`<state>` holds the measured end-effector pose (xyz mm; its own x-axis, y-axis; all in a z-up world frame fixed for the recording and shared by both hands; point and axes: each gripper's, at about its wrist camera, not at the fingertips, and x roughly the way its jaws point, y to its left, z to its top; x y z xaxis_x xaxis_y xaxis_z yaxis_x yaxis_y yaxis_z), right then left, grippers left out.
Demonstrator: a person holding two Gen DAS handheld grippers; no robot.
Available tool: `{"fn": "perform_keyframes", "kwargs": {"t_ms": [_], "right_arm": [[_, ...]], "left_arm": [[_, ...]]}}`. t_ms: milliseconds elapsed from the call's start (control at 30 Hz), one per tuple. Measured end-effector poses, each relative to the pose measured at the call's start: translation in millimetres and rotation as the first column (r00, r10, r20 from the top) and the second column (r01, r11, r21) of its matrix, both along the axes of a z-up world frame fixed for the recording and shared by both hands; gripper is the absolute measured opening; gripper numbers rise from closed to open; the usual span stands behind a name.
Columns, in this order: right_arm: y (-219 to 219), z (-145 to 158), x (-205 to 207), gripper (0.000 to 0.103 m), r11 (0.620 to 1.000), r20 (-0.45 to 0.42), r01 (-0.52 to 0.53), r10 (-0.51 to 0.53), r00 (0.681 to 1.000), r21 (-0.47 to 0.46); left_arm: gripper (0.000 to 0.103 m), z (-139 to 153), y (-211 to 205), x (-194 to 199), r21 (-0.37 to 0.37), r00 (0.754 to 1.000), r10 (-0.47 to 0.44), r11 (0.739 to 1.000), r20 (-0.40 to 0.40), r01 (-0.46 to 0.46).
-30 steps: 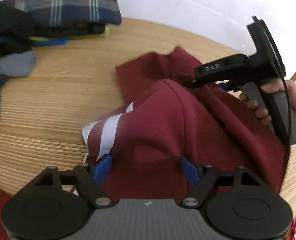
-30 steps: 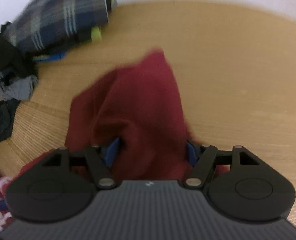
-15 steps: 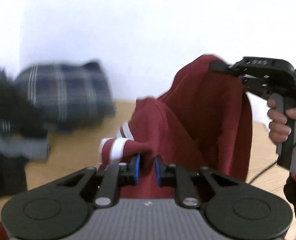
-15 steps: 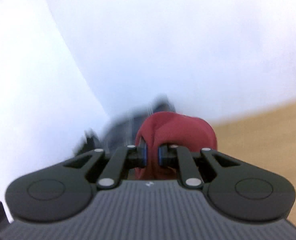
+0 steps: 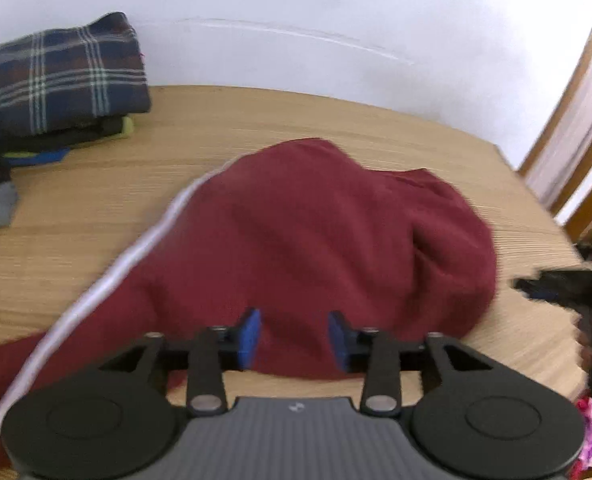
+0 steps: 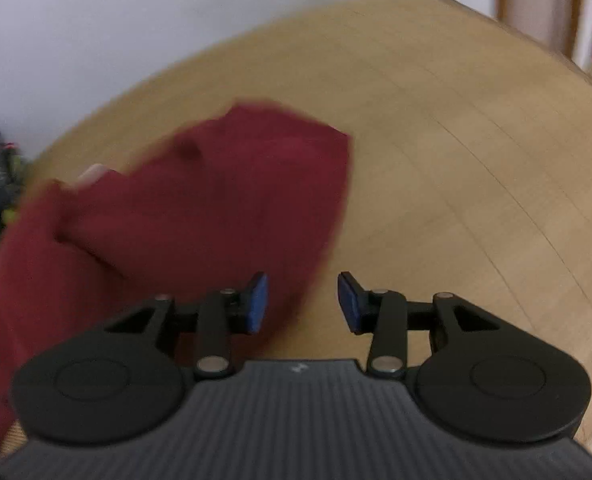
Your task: Fold clothes
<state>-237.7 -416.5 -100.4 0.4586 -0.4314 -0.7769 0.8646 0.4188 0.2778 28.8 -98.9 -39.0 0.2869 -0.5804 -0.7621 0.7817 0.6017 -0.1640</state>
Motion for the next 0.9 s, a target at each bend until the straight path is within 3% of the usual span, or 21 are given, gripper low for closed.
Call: {"fn": "perform_keyframes", "kwargs": {"t_ms": [33, 100, 133, 167, 233, 333, 400, 567, 667, 733, 767, 833, 900], "right_arm": [[3, 5, -8, 0.043, 1.000, 0.032, 0.011, -0.010, 0.999, -0.002], [7, 19, -15, 0.046, 0.999, 0.082, 0.001, 0.002, 0.997, -0.032], [10, 28, -10, 0.055, 0.998, 0.092, -0.022, 0.028, 0.995, -0.065], [15, 34, -2, 0.066, 0.993, 0.092, -0.056, 0.066, 0.994, -0.104], [25, 41, 18, 0.076, 0.972, 0.078, -0.141, 0.158, 0.984, -0.188], [24, 38, 61, 0.078, 0.926, 0.010, -0.282, 0.294, 0.956, -0.253], [24, 34, 104, 0.078, 0.907, -0.039, -0.340, 0.341, 0.939, -0.247], [16, 24, 199, 0.078, 0.884, -0.026, -0.408, 0.414, 0.910, -0.226], [-1, 13, 251, 0.078, 0.905, -0.044, -0.387, 0.386, 0.921, -0.174], [-8, 9, 279, 0.078, 0.921, 0.012, -0.374, 0.377, 0.926, -0.108], [-8, 10, 287, 0.078, 0.921, 0.068, -0.386, 0.390, 0.918, -0.057], [2, 14, 301, 0.078, 0.887, 0.185, -0.462, 0.452, 0.873, 0.015], [22, 12, 318, 0.079, 0.840, 0.152, -0.543, 0.537, 0.829, -0.008]], "left_arm": [[0.060, 0, -2, 3, 0.003, 1.000, 0.001, 1.000, 0.016, -0.001], [0.064, 3, -9, 10, 0.013, 0.999, -0.001, 1.000, 0.047, 0.000], [0.065, 4, -12, 13, 0.017, 0.998, -0.003, 1.000, 0.064, 0.002], [0.067, 5, -15, 17, 0.021, 0.997, -0.004, 1.000, 0.080, 0.003], [0.072, 6, -22, 34, 0.031, 0.996, -0.010, 0.999, 0.092, 0.007], [0.074, -5, -32, 67, 0.044, 0.997, -0.042, 0.998, 0.064, 0.040], [0.074, -15, -35, 90, 0.047, 0.998, -0.049, 0.998, 0.031, 0.048], [0.074, -35, -38, 145, 0.026, 0.995, -0.058, 0.998, -0.086, 0.061], [0.078, -41, -47, 171, -0.030, 0.983, -0.120, 0.993, -0.138, 0.117], [0.078, -42, -55, 183, -0.026, 0.984, -0.126, 0.992, -0.125, 0.124], [0.078, -42, -57, 185, -0.030, 0.983, -0.141, 0.990, -0.120, 0.138], [0.078, -40, -64, 189, -0.046, 0.977, -0.182, 0.983, -0.109, 0.178], [0.079, -42, -71, 192, -0.044, 0.971, -0.218, 0.976, -0.097, 0.214]]}}
